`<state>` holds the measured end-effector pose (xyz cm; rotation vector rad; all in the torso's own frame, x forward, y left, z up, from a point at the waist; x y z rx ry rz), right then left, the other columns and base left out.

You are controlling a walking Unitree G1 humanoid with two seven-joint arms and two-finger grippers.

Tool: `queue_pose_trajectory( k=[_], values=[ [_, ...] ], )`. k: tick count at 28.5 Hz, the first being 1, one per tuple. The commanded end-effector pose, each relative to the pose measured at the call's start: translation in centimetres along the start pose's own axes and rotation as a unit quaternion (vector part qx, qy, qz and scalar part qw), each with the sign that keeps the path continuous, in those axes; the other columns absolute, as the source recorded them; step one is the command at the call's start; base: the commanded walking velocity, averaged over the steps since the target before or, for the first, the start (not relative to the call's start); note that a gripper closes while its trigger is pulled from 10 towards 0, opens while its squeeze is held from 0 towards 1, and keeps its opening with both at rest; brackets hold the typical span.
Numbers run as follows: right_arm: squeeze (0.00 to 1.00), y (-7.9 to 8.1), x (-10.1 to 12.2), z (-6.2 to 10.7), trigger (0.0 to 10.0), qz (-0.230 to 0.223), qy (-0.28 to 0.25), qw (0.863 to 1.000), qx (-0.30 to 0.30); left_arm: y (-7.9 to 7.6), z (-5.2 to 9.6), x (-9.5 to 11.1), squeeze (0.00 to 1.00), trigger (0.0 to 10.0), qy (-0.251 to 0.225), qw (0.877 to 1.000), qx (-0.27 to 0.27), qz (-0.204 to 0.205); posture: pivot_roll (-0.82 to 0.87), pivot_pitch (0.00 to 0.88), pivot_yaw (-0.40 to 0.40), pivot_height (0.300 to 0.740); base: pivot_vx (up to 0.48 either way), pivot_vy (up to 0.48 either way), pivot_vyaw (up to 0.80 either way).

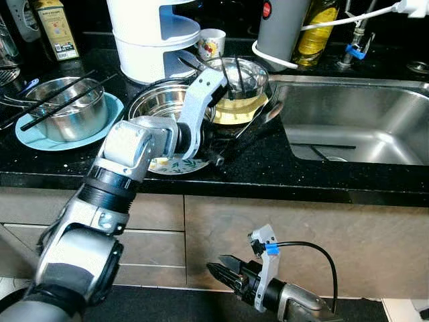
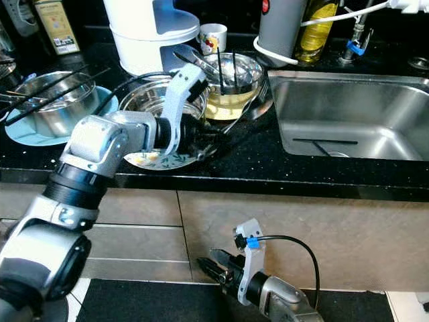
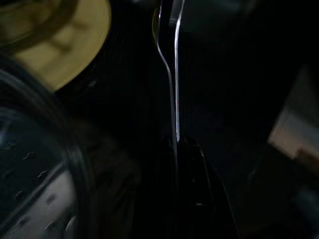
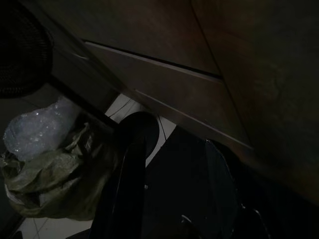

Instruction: Kitchen organization

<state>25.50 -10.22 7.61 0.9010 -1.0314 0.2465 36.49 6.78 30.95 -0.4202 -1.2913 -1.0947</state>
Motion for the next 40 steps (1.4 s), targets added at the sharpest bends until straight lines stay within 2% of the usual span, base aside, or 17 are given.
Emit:
queue_pose_trajectory(
  k=[1, 9, 10, 11, 12, 13, 17, 18, 19, 22, 23, 25, 26, 31, 35, 38, 40],
  values=[
    [0.00, -0.2, -0.3, 0.3, 10.0, -0.011, 0.002, 1.000, -0.006, -0.2, 0.2, -0.1, 0.00, 0.0, 0.016, 1.000, 0.001, -0.018, -0.05, 0.222, -0.004, 0.740, 0.000, 0.000, 0.00],
    [0.00, -0.2, -0.3, 0.2, 10.0, -0.010, 0.003, 1.000, -0.004, 0.3, 0.6, -0.3, 0.00, 0.3, 0.031, 0.999, 0.017, -0.033, -0.05, 0.219, -0.009, 0.740, 0.000, 0.000, 0.00],
    [0.00, -0.2, -0.3, 0.2, 10.0, -0.010, 0.003, 1.000, -0.004, 0.2, 0.6, -0.2, 0.00, 1.1, 0.026, 0.999, 0.011, -0.028, -0.05, 0.219, -0.009, 0.740, 0.000, 0.000, 0.00],
    [0.00, -0.2, -0.2, 0.1, 10.0, -0.010, 0.003, 1.000, -0.004, 0.0, 0.5, -0.1, 0.00, 3.6, 0.021, 0.999, 0.003, -0.024, -0.05, 0.216, -0.008, 0.740, 0.000, 0.000, 0.00],
    [0.00, -0.2, -0.2, 0.1, 10.0, -0.009, 0.002, 1.000, -0.005, -0.2, 0.4, 0.0, 0.00, 8.3, 0.018, 1.000, -0.003, -0.020, -0.05, 0.216, -0.008, 0.740, 0.000, 0.000, 0.00],
    [0.00, -0.2, -0.2, 0.1, 10.0, -0.009, 0.002, 1.000, -0.005, -0.3, 0.4, 0.1, 0.00, 10.0, 0.016, 1.000, -0.006, -0.017, -0.05, 0.216, -0.008, 0.740, 0.000, 0.000, 0.00],
    [0.00, -0.3, -0.2, 0.2, 10.0, -0.009, 0.002, 1.000, -0.006, -0.3, 0.3, 0.0, 0.00, 10.0, 0.018, 1.000, -0.007, -0.019, -0.05, 0.213, -0.006, 0.740, 0.000, 0.000, 0.00],
    [0.00, -0.3, -0.2, 0.2, 10.0, -0.009, 0.002, 1.000, -0.006, -0.4, 0.3, 0.1, 0.35, 10.0, 0.017, 1.000, -0.008, -0.018, -0.05, 0.213, -0.006, 0.740, 0.000, 0.000, 0.00],
    [0.00, -0.3, -0.3, 0.2, 10.0, -0.009, 0.002, 1.000, -0.007, -0.4, 0.3, 0.1, 1.00, 10.0, 0.015, 1.000, -0.010, -0.018, -0.05, 0.210, -0.006, 0.740, 0.000, 0.000, 0.00],
    [0.00, -0.3, -0.3, 0.3, 10.0, -0.010, 0.002, 1.000, -0.008, -0.4, 0.3, 0.1, 1.00, 10.0, 0.015, 1.000, -0.008, -0.018, -0.05, 0.210, -0.006, 0.740, 0.000, 0.000, 0.00],
    [0.00, -0.3, -0.3, 0.3, 10.0, -0.009, 0.002, 1.000, -0.008, -0.3, 0.3, 0.2, 0.36, 10.0, 0.015, 1.000, -0.007, -0.017, -0.05, 0.210, -0.006, 0.740, 0.000, 0.000, 0.00],
    [0.00, -0.3, -0.3, 0.3, 10.0, -0.009, 0.002, 1.000, -0.008, -0.3, 0.3, 0.2, 0.36, 10.0, 0.014, 1.000, -0.006, -0.016, -0.05, 0.210, -0.006, 0.740, 0.000, 0.000, 0.00],
    [0.00, -0.3, -0.2, 0.2, 10.0, -0.009, 0.002, 1.000, -0.008, -0.3, 0.4, 0.3, 0.00, 10.0, 0.014, 1.000, -0.006, -0.015, -0.05, 0.210, -0.006, 0.740, 0.000, 0.000, 0.00],
    [0.00, -0.3, -0.2, 0.2, 10.0, -0.009, 0.001, 1.000, -0.006, 0.0, 0.5, 0.6, 0.00, 10.0, 0.003, 1.000, 0.002, -0.007, -0.05, 0.207, -0.007, 0.740, 0.000, 0.000, 0.00],
    [0.00, -0.3, -0.2, 0.2, 10.0, -0.009, 0.002, 1.000, -0.006, 0.0, 0.7, 2.2, 0.00, 10.0, -0.055, 0.998, -0.004, 0.008, -0.05, 0.206, -0.009, 0.740, 0.000, 0.000, 0.00],
    [0.00, -0.2, -0.3, 0.2, 10.0, -0.009, 0.002, 1.000, -0.006, -0.3, 1.1, 3.4, 0.00, 10.0, -0.102, 0.994, -0.027, 0.017, -0.05, 0.206, -0.009, 0.740, 0.000, 0.000, 0.00],
    [0.00, -0.2, -0.3, 0.2, 10.0, -0.010, 0.002, 1.000, -0.006, -1.8, 2.1, 4.6, 0.00, 10.0, -0.167, 0.981, -0.101, 0.010, -0.05, 0.212, -0.008, 0.740, 0.000, 0.000, 0.00]
  ],
)
Point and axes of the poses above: a point about 5 cm out from each wrist's last joint towards the gripper, its own z axis pointing back from the gripper into the wrist, its own x axis along the axis of the wrist's last joint, y = z × x, the point moved 1 cm from there along -z, pointing out of the wrist towards the gripper, and after that the axes turned 11 degrees about -z, right-handed, at the moved point
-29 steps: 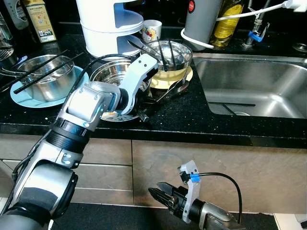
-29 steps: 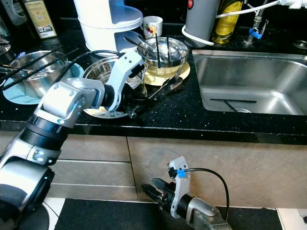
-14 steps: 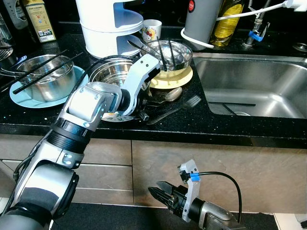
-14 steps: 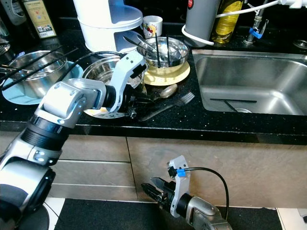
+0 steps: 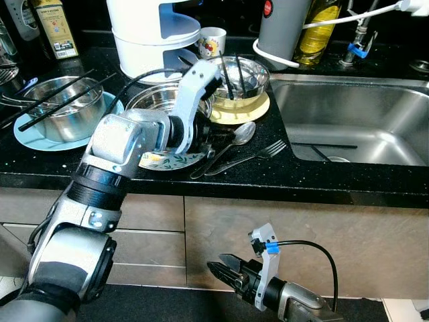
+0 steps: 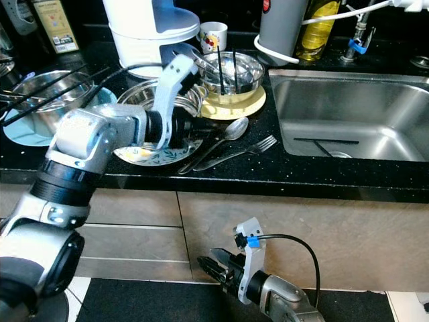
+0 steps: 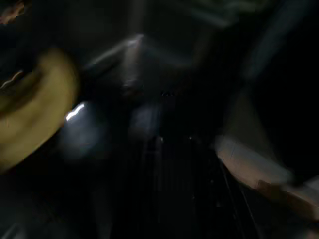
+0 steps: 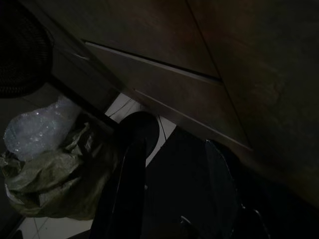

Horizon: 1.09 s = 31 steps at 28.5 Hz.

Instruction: Kitchen organization

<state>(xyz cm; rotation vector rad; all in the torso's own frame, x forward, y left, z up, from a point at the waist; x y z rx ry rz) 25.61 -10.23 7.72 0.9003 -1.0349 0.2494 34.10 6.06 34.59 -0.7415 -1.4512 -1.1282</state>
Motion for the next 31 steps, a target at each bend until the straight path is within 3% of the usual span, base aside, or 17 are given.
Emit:
queue_pose_trajectory(
  k=[1, 2, 3, 4, 5, 6, 8, 10, 11, 13, 16, 20, 28, 29, 30, 31],
  values=[
    [0.00, -0.2, -0.5, 0.3, 10.0, -0.012, 0.004, 1.000, -0.006, -1.4, 0.2, 1.2, 0.00, 10.0, -0.038, 0.998, -0.059, -0.006, -0.05, 0.212, -0.008, 0.740, 0.000, 0.000, 0.00],
    [0.00, -0.2, -0.5, 0.3, 10.0, -0.013, 0.004, 1.000, -0.006, -2.2, 0.4, 1.3, 0.00, 10.0, -0.048, 0.995, -0.087, -0.001, -0.05, 0.212, -0.008, 0.740, 0.000, 0.000, 0.00],
    [0.00, -0.2, -0.5, 0.3, 10.0, -0.013, 0.004, 1.000, -0.006, -2.5, 0.5, 0.4, 0.00, 10.0, -0.018, 0.996, -0.082, -0.023, -0.05, 0.212, -0.008, 0.740, 0.000, 0.000, 0.00],
    [0.00, -0.2, -0.5, 0.3, 10.0, -0.013, 0.004, 1.000, -0.006, -2.5, 0.5, 0.4, 0.00, 10.0, -0.018, 0.996, -0.082, -0.023, -0.05, 0.212, -0.008, 0.740, 0.000, 0.000, 0.00],
    [0.00, -0.2, -0.6, 0.3, 10.0, -0.013, 0.005, 1.000, -0.007, -1.4, -0.4, -1.4, 0.00, 10.0, 0.036, 0.995, -0.003, -0.092, -0.05, 0.215, -0.012, 0.740, 0.000, 0.000, 0.00],
    [0.00, -0.2, -0.6, 0.3, 10.0, -0.013, 0.005, 1.000, -0.007, -1.4, -0.4, -1.4, 0.00, 10.0, 0.036, 0.995, -0.003, -0.092, -0.05, 0.215, -0.012, 0.740, 0.000, 0.000, 0.00],
    [0.00, -0.3, -0.6, 0.3, 10.0, -0.010, 0.006, 1.000, -0.009, -0.3, -1.5, -2.9, 0.00, 10.0, 0.071, 0.983, 0.078, -0.149, -0.04, 0.213, -0.018, 0.740, 0.000, 0.000, 0.00],
    [0.00, -0.4, -0.6, 0.2, 10.0, -0.007, 0.005, 1.000, -0.012, 0.1, -1.9, -3.4, 0.00, 10.0, 0.075, 0.979, 0.105, -0.158, -0.04, 0.213, -0.018, 0.740, 0.000, 0.000, 0.00],
    [0.00, -0.6, -0.5, 0.2, 10.0, -0.006, 0.001, 1.000, -0.021, 0.3, -2.7, -4.0, 0.96, 10.0, 0.060, 0.981, 0.126, -0.132, -0.05, 0.213, -0.016, 0.740, 0.000, 0.000, 0.00],
    [0.00, -0.7, -0.4, 0.2, 10.0, -0.005, 0.000, 1.000, -0.023, 0.3, -2.9, -4.0, 1.00, 10.0, 0.056, 0.982, 0.129, -0.124, -0.05, 0.213, -0.016, 0.740, 0.000, 0.000, 0.00],
    [0.00, -1.2, -0.3, 0.6, 10.0, 0.005, -0.003, 0.999, -0.038, 0.0, -3.7, -4.0, 1.00, 10.0, 0.046, 0.988, 0.113, -0.091, -0.06, 0.212, -0.010, 0.740, 0.000, 0.000, 0.00],
    [0.00, -1.5, -0.4, 0.9, 10.0, 0.009, -0.004, 0.999, -0.048, -0.4, -4.0, -4.0, 1.00, 10.0, 0.036, 0.991, 0.098, -0.079, -0.06, 0.212, -0.010, 0.740, 0.000, 0.000, 0.00],
    [0.00, -1.6, -0.8, 1.2, 10.0, 0.006, -0.001, 0.998, -0.055, -0.7, -4.7, -4.9, 1.00, 10.0, 0.048, 0.990, 0.082, -0.105, -0.06, 0.218, -0.007, 0.740, 0.000, 0.000, 0.00],
    [0.00, -1.6, -0.9, 1.2, 10.0, 0.005, 0.000, 0.998, -0.055, -0.7, -4.7, -5.1, 0.37, 10.0, 0.054, 0.989, 0.078, -0.110, -0.06, 0.221, -0.006, 0.740, 0.000, 0.000, 0.00],
    [0.00, -1.6, -1.0, 1.2, 10.0, 0.005, 0.000, 0.998, -0.055, -0.7, -4.7, -5.2, 0.00, 10.0, 0.057, 0.989, 0.072, -0.112, -0.06, 0.221, -0.006, 0.740, 0.000, 0.000, 0.00],
    [0.00, -1.6, -1.0, 1.2, 10.0, 0.005, 0.000, 0.998, -0.055, -0.7, -4.7, -5.2, 0.00, 10.0, 0.057, 0.989, 0.072, -0.112, -0.06, 0.221, -0.006, 0.740, 0.000, 0.000, 0.00]
  ],
)
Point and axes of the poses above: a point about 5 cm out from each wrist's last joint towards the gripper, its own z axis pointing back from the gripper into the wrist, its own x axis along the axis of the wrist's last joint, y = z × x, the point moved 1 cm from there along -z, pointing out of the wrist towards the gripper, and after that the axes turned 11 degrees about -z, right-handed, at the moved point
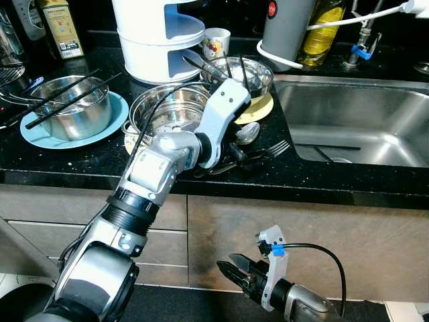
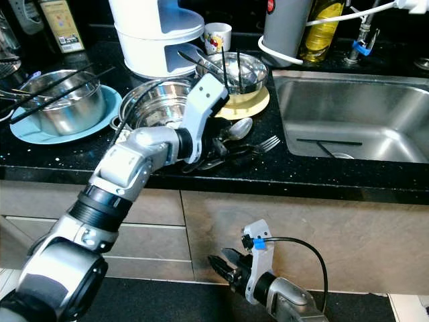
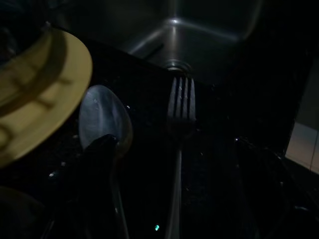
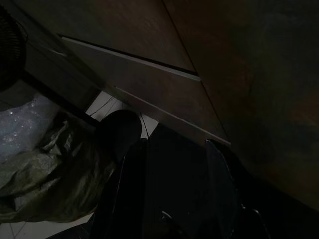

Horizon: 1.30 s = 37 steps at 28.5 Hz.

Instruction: Kitchen organization

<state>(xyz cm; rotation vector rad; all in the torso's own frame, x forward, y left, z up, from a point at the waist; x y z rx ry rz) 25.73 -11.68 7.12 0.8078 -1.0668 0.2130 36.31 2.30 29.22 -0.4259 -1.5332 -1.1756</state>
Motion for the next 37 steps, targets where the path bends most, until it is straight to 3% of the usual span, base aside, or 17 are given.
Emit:
queue_pose_trajectory(
  k=[1, 6, 12, 21, 27, 28, 29, 30, 31, 37],
  values=[
    [0.00, -0.3, -0.9, 0.3, 10.0, -0.008, 0.010, 1.000, -0.008, -0.2, -0.1, -0.2, 0.00, 10.0, 0.006, 1.000, -0.013, -0.011, -0.06, 0.221, -0.006, 0.740, 0.000, 0.000, 0.00],
    [0.00, -0.2, -0.9, 0.3, 10.0, -0.008, 0.010, 1.000, -0.008, -0.2, -0.1, -0.7, 0.00, 10.0, 0.020, 0.998, -0.045, -0.033, -0.06, 0.224, 0.000, 0.740, 0.000, 0.000, 0.00],
    [0.00, -0.3, -1.0, 0.4, 10.0, -0.008, 0.010, 1.000, -0.010, 0.2, -0.6, -1.5, 0.00, 10.0, 0.038, 0.997, -0.045, -0.059, -0.06, 0.225, 0.001, 0.740, 0.000, 0.000, 0.00],
    [0.00, -0.4, -1.1, 0.7, 10.0, 0.008, 0.009, 1.000, -0.021, -0.3, -1.0, -2.9, 0.00, 10.0, 0.069, 0.989, -0.082, -0.099, -0.07, 0.222, 0.007, 0.740, 0.000, 0.000, 0.00],
    [0.00, -0.1, 0.3, 0.8, 10.0, 0.042, -0.037, 0.998, -0.023, -0.5, -1.1, -3.1, 0.00, 10.0, 0.070, 0.988, -0.096, -0.097, -0.06, 0.220, 0.005, 0.740, 0.000, 0.000, 0.00],
    [0.00, 0.1, 0.7, 0.9, 10.0, 0.044, -0.049, 0.998, -0.019, -0.5, -1.1, -3.1, 0.00, 8.1, 0.070, 0.988, -0.098, -0.097, -0.07, 0.219, 0.005, 0.740, 0.000, 0.000, 0.00],
    [0.00, 0.2, 0.9, 0.9, 10.0, 0.045, -0.057, 0.997, -0.017, -0.5, -1.1, -3.2, 0.00, 8.1, 0.070, 0.988, -0.100, -0.096, -0.07, 0.219, 0.005, 0.740, 0.000, 0.000, 0.00],
    [0.00, 0.2, 1.0, 1.0, 10.0, 0.044, -0.061, 0.997, -0.016, -0.5, -1.1, -3.2, 0.00, 3.5, 0.071, 0.988, -0.101, -0.096, -0.07, 0.217, 0.005, 0.740, 0.000, 0.000, 0.00],
    [0.00, 0.2, 1.0, 1.0, 10.0, 0.045, -0.061, 0.997, -0.017, -0.6, -1.1, -3.3, 0.00, 0.0, 0.070, 0.988, -0.104, -0.094, -0.07, 0.217, 0.004, 0.740, 0.000, 0.000, 0.00],
    [0.00, 0.1, 0.8, 1.0, 10.0, 0.046, -0.058, 0.997, -0.020, -0.6, -1.0, -3.3, 0.00, 0.0, 0.069, 0.987, -0.114, -0.086, -0.07, 0.220, 0.002, 0.740, 0.000, 0.000, 0.00]
  ],
)
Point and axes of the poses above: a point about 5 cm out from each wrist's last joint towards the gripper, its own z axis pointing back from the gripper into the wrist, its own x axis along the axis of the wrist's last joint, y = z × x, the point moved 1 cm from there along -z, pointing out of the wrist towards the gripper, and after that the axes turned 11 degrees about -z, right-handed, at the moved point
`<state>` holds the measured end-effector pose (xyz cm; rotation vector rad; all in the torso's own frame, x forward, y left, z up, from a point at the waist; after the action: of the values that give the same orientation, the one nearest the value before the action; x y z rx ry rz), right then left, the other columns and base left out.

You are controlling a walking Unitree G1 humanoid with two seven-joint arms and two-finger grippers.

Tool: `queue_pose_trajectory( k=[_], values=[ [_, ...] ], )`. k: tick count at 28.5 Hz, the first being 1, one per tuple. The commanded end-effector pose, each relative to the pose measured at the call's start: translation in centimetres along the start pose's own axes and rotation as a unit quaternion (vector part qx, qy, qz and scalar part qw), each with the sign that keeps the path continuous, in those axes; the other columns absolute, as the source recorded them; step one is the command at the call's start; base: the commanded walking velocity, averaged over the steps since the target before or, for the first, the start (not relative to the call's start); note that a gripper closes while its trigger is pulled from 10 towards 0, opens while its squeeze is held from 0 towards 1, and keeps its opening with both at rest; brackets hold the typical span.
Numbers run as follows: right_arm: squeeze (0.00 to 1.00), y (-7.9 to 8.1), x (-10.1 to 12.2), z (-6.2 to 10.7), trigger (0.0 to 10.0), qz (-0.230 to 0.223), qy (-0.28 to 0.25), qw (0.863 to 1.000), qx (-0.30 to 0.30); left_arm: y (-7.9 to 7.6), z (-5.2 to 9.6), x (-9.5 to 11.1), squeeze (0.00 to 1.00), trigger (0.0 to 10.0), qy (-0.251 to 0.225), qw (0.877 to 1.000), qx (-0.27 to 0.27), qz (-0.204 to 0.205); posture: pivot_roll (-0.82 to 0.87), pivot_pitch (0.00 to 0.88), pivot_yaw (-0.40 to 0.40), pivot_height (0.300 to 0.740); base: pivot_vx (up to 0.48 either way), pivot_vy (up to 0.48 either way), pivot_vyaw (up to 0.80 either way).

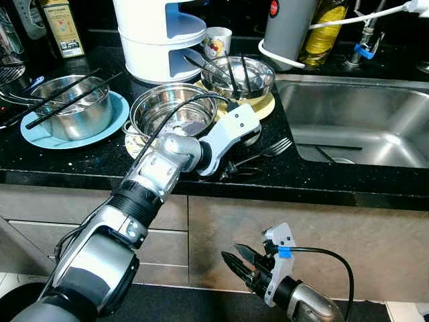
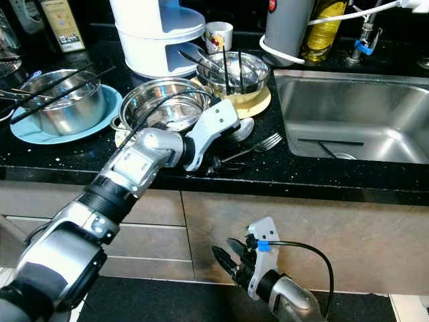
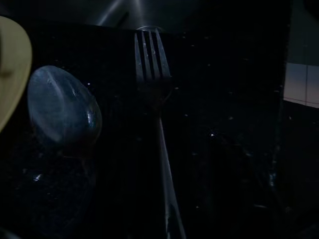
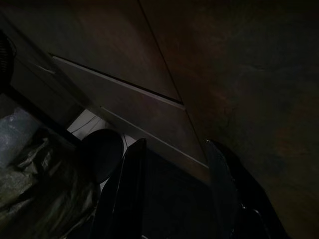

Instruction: Kitchen organization

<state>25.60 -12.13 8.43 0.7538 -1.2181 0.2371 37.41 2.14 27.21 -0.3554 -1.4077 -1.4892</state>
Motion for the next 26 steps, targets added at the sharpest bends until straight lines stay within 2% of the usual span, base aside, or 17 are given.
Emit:
queue_pose_trajectory(
  k=[1, 18, 23, 24, 25, 26],
  values=[
    [0.00, -0.3, -0.4, 0.4, 10.0, -0.003, 0.001, 1.000, -0.009, -0.7, -0.3, -1.1, 0.00, 0.0, 0.020, 1.000, -0.018, 0.015, -0.07, 0.221, 0.002, 0.740, 0.000, 0.000, 0.00],
    [0.00, -0.4, -0.5, 0.4, 10.0, -0.009, 0.004, 1.000, -0.011, 0.1, 0.1, -0.6, 0.00, 0.0, 0.001, 1.000, -0.005, 0.031, -0.07, 0.223, 0.002, 0.740, 0.000, 0.000, 0.00],
    [0.00, -0.4, -0.5, 0.4, 10.0, -0.010, 0.003, 1.000, -0.012, 0.6, 0.4, 0.2, 0.00, 0.0, -0.023, 0.998, 0.002, 0.054, -0.07, 0.223, 0.003, 0.740, 0.000, 0.000, 0.00],
    [0.00, -0.5, -0.4, 0.4, 10.0, -0.011, 0.001, 1.000, -0.012, 1.3, 1.3, 1.7, 0.00, 0.0, -0.075, 0.992, 0.000, 0.101, -0.07, 0.223, 0.003, 0.740, 0.000, 0.000, 0.00],
    [0.00, -0.5, -0.4, 0.5, 10.0, -0.012, 0.001, 1.000, -0.012, 1.6, 1.6, 2.4, 0.00, 0.0, -0.098, 0.988, -0.003, 0.119, -0.07, 0.223, 0.003, 0.740, 0.000, 0.000, 0.00],
    [0.00, -0.5, -0.4, 0.5, 10.0, -0.012, 0.001, 1.000, -0.012, 1.6, 1.6, 2.4, 0.00, 0.0, -0.098, 0.988, -0.003, 0.119, -0.07, 0.223, 0.003, 0.740, 0.000, 0.000, 0.00]
  ],
)
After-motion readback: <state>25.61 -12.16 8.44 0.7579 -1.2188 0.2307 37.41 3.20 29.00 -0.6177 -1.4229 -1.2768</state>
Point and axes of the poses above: a point about 5 cm out from each wrist's last joint towards the gripper, its own z axis pointing back from the gripper into the wrist, its own x axis along the axis of the wrist's last joint, y = z × x, the point moved 1 cm from there along -z, pointing out of the wrist towards the gripper, and after that the axes turned 11 degrees about -z, right-handed, at the moved point
